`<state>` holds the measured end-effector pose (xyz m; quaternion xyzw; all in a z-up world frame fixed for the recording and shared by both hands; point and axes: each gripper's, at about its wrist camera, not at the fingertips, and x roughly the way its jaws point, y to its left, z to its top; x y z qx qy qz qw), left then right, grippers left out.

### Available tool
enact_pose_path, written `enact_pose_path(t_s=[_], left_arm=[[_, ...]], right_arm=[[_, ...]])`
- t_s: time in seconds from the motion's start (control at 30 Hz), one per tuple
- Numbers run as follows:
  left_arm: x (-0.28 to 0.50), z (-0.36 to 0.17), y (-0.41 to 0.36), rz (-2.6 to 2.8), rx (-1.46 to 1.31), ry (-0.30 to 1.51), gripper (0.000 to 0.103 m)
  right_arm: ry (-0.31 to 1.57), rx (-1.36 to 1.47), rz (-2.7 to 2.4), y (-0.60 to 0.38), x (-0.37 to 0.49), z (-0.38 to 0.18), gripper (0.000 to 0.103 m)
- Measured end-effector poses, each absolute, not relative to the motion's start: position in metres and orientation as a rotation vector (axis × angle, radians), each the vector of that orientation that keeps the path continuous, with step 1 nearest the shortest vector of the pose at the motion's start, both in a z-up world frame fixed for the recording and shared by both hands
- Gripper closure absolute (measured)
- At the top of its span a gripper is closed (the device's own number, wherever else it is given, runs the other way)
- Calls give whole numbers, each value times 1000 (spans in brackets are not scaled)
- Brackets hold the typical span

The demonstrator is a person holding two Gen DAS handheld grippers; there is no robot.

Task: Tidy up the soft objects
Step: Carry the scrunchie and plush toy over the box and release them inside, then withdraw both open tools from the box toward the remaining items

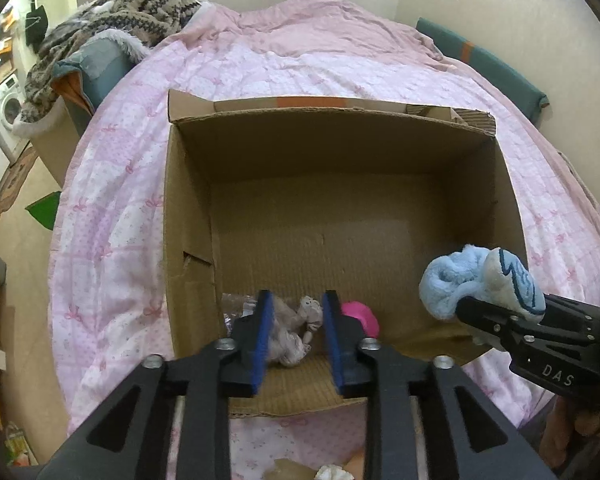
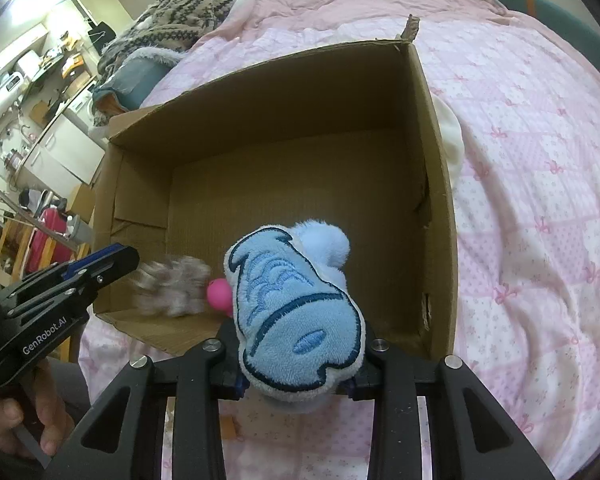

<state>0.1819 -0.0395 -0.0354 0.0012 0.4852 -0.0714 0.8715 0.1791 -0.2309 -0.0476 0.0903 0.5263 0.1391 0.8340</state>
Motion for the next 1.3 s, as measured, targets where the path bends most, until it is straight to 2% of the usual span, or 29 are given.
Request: enact_pose_path(t_s=[0.03, 0.07, 0.1, 0.13, 0.17, 0.2, 0.33, 0.37, 0.4, 0.47, 0.57, 1.3], left_arm=[[181, -35, -39, -146, 4, 1011, 62], [181, -33, -39, -141, 6, 1001, 48], [180, -31, -39, -135, 7, 991, 40], [178, -28, -39, -132, 8, 975, 38], [178, -27, -38, -133, 7, 968, 38], [178, -25, -38, -134, 6, 962, 38], [179, -24, -35, -117, 2, 961, 38], [179, -24, -34, -116, -3, 961, 38], [180, -24, -33, -113, -4, 960, 38], [179, -23, -33, -107, -2, 954, 38], [178, -21, -32, -103, -4, 951, 38], [157, -10, -18, -49, -1, 941, 38]], right_arm=[[1113, 193, 296, -231, 179, -47, 68], [1111, 196, 297, -232, 179, -47, 68], [1110, 198, 298, -232, 179, -47, 68], [1108, 199, 298, -232, 179, -47, 67], [1107, 201, 298, -233, 179, -46, 66], [1103, 210, 303, -233, 179, -45, 59], [1047, 239, 310, -238, 177, -36, 53], [1035, 247, 313, -239, 176, -34, 46], [1021, 259, 316, -240, 176, -32, 34], [990, 275, 312, -243, 175, -26, 25], [980, 275, 296, -248, 174, -24, 23], [970, 340, 288, -254, 163, -14, 22]])
